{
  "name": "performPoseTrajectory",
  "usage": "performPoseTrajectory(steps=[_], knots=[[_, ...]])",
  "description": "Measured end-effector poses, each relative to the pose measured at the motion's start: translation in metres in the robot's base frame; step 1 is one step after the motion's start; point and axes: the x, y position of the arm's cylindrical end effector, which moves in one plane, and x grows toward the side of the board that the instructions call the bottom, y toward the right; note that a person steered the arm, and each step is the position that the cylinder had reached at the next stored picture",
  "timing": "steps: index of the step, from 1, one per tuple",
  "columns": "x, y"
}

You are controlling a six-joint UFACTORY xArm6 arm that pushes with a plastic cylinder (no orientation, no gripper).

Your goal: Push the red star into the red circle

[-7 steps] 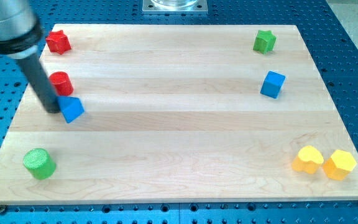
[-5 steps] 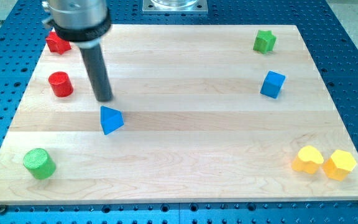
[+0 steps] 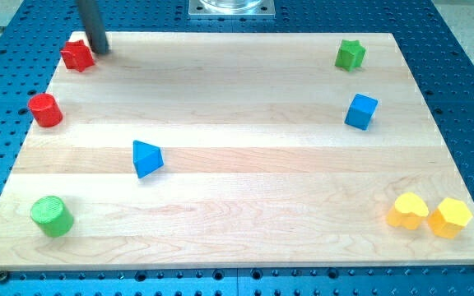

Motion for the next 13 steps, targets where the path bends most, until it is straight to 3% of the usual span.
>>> performPoseTrajectory(steps=[1, 2, 4, 6, 7, 8, 9, 10, 12, 13], knots=[[0.012, -0.034], [0.058, -0.033], [0.038, -0.035], [0.081, -0.048], [0.039, -0.043], [0.025, -0.016], [0.069, -0.013], [0.085, -0.024], [0.062, -0.042], [0.033, -0.012]])
